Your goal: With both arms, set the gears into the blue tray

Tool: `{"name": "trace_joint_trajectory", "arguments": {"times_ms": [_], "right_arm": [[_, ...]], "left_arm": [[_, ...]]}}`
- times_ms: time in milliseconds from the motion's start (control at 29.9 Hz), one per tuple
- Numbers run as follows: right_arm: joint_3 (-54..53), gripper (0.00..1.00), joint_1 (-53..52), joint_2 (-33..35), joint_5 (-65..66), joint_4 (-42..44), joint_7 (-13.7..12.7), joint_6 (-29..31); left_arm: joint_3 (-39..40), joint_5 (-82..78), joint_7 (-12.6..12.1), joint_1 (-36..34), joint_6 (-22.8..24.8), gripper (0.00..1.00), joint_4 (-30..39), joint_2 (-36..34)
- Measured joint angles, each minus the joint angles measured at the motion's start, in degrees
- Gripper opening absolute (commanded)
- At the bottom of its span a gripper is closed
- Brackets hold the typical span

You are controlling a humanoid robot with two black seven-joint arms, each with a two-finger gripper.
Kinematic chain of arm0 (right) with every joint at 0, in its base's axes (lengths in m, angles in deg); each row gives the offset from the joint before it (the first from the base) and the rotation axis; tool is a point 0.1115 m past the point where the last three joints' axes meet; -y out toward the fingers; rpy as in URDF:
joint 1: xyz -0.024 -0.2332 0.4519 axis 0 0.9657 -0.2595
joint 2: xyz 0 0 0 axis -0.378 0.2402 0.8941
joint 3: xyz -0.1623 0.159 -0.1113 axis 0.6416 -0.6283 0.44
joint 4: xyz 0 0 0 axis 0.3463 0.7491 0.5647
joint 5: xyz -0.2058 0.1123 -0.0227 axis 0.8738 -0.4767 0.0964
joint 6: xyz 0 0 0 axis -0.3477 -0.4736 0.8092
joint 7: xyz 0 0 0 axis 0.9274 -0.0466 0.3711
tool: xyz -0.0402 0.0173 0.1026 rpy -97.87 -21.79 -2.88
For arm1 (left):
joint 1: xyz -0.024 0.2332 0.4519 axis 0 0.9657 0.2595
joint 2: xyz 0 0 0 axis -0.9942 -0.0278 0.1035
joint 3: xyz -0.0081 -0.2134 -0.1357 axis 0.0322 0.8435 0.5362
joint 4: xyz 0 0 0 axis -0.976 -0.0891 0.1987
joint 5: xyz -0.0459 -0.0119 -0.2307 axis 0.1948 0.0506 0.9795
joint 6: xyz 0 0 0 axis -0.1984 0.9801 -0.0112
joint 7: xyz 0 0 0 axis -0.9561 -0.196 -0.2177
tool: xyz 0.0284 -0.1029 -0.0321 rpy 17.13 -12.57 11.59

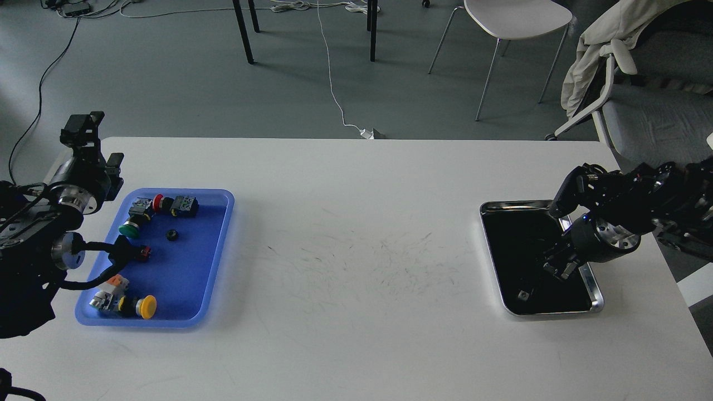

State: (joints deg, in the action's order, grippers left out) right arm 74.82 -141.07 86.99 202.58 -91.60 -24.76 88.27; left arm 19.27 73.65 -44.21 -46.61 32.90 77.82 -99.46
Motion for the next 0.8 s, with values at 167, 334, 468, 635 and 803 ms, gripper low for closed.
{"name": "trace_joint_trajectory", "arguments": {"times_ms": [167,334,468,635,803], "right_arm": [[-7.0,0.01,-0.11,-2.1,-0.56,0.48,0.0,0.0],[-17.17,0.01,1.94,-5.98,-1.9,2.9,-0.01,0.01],[-25.33,0.01,4.91,-9.76,-2.78,3.93,-0.01,0.01],[-32.62,0.01,7.97,-15.42,-2.96,5.79,-0.01,0.0],[-38.08,0.01,12.16,-21.07,-3.38,7.26,0.0,0.0]], "left_arm": [[-0.16,-0.13,0.0,-0.06,-0.09,0.98,-0.02,0.06],[-0.19,-0.41,0.0,-0.07,-0.1,0.98,-0.03,-0.3],[-0.2,-0.49,0.0,-0.18,-0.1,0.98,0.0,-1.22],[-0.25,-0.52,0.0,-0.43,-0.02,0.98,0.06,-3.02],[-0.25,-0.53,0.0,-0.49,0.02,0.98,0.42,-4.99]]}}
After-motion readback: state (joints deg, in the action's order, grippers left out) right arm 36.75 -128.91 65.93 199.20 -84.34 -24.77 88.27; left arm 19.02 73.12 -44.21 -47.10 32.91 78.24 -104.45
